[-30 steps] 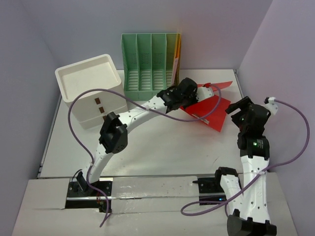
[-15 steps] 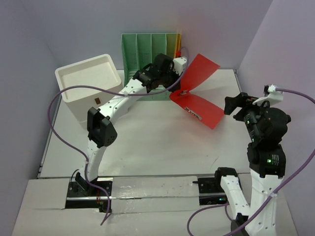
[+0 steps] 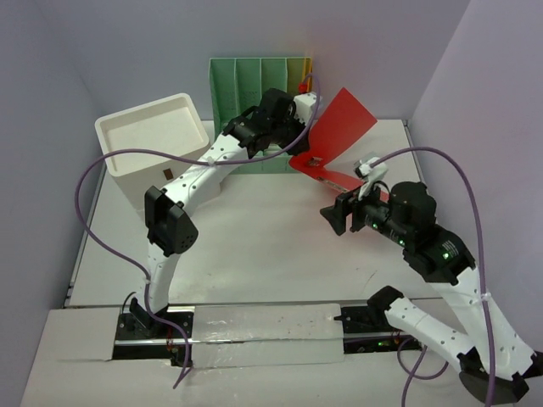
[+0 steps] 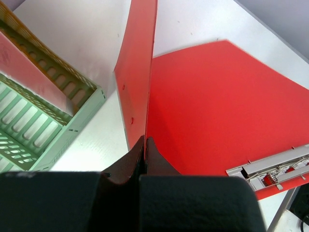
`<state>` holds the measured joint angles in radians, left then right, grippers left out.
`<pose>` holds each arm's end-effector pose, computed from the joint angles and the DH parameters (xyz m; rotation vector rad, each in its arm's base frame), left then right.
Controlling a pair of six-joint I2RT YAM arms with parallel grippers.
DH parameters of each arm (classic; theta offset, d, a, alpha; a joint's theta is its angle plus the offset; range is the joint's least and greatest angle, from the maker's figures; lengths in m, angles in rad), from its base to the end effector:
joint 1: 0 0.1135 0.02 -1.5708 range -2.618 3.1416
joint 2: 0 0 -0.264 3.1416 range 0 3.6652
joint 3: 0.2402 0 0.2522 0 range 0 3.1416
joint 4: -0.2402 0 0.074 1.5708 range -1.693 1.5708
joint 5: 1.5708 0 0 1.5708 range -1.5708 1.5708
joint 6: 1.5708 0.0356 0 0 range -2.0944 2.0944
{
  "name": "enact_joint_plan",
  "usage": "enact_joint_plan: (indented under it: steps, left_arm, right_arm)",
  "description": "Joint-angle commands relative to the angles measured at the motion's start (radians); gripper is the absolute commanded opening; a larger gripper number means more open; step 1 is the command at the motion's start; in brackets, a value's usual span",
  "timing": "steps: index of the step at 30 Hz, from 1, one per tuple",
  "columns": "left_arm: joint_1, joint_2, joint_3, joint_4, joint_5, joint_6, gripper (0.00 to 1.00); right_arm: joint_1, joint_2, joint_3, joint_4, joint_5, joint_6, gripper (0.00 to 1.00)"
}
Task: Organize the desk
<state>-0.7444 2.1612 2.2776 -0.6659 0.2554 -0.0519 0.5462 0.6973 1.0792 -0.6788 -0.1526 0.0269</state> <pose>0.3586 -0.3425 0.3642 0.8895 2.0022 -0.7333 0.1057 0.0706 0.3981 -0.5905 1.8051 0.5355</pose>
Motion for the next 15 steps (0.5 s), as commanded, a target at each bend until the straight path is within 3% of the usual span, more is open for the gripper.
enact_joint_plan:
  steps: [1,6,9,15]
  left_arm:
    - [0.004,-0.028,0.043,0.030,0.000,-0.015,0.00]
    - [0.006,-0.035,0.043,0.026,0.005,-0.014,0.00]
    - [0.011,-0.046,0.035,0.026,0.019,-0.019,0.00]
    - [0.018,-0.059,0.018,0.027,0.028,-0.021,0.00]
  right_arm:
    - [0.129,-0.016,-0.032,0.121,0.068,0.041,0.74]
    - [0.277,0.059,-0.166,0.196,0.178,0.073,0.71]
    - [0.291,0.064,-0.252,0.275,0.282,0.071,0.67]
    - [0.280,0.083,-0.340,0.410,0.475,0.066,0.71]
